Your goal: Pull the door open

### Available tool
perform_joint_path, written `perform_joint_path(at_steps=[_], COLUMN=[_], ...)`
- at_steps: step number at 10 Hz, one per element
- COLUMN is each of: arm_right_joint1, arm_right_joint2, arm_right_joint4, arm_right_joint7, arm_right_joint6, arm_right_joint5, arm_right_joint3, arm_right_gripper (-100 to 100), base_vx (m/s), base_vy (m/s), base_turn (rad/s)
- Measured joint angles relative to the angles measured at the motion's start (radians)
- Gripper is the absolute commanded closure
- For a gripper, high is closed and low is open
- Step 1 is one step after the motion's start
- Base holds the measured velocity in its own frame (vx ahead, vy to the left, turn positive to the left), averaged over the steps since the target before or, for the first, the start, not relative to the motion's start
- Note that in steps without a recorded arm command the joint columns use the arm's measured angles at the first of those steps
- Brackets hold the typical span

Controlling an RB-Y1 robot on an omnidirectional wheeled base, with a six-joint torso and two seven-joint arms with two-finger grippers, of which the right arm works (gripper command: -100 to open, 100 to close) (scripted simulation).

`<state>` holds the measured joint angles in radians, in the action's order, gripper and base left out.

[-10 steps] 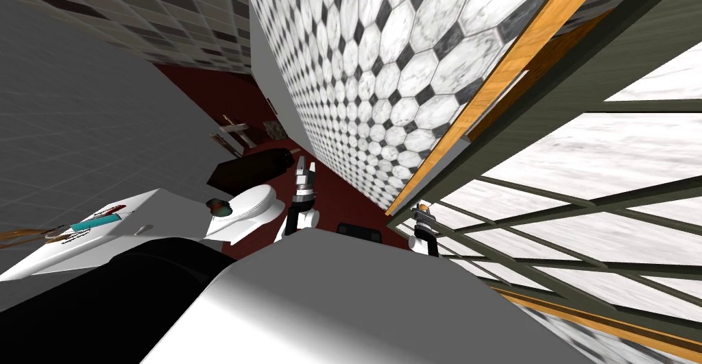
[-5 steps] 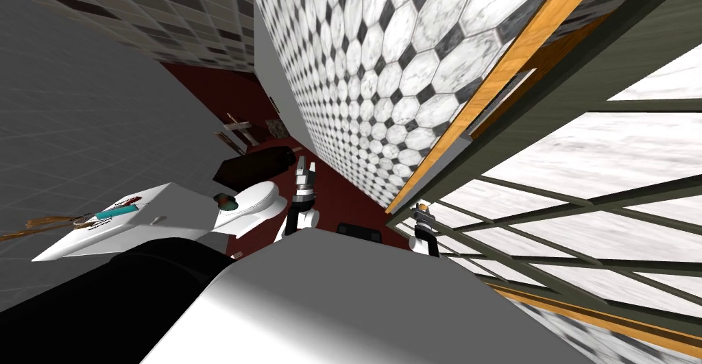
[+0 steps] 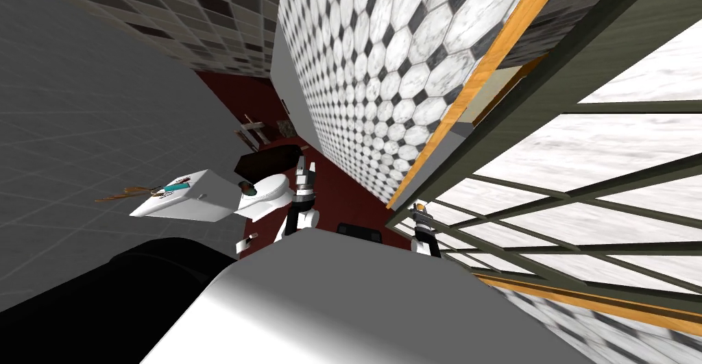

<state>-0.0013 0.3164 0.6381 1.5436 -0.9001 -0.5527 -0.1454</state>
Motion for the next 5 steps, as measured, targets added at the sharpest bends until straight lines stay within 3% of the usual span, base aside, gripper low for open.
perform_joint_path(at_steps=[1, 3, 5], arm_right_joint1=[0.008, 0.012, 0.02], arm_right_joint2=[0.008, 0.014, 0.03], arm_right_joint4=[0.016, 0.023, 0.029], arm_right_joint7=[0.013, 0.03, 0.051], arm_right_joint6=[0.003, 0.004, -0.006], arm_right_joint5=[0.007, 0.016, 0.027], arm_right_joint3=[-0.015, -0.032, -0.053], arm_right_gripper=[100, 100, 100], base_vx=[-0.268, -0.147, -0.266], base_vy=[-0.04, -0.002, -0.041], base_turn=[0.103, 0.063, 0.102])
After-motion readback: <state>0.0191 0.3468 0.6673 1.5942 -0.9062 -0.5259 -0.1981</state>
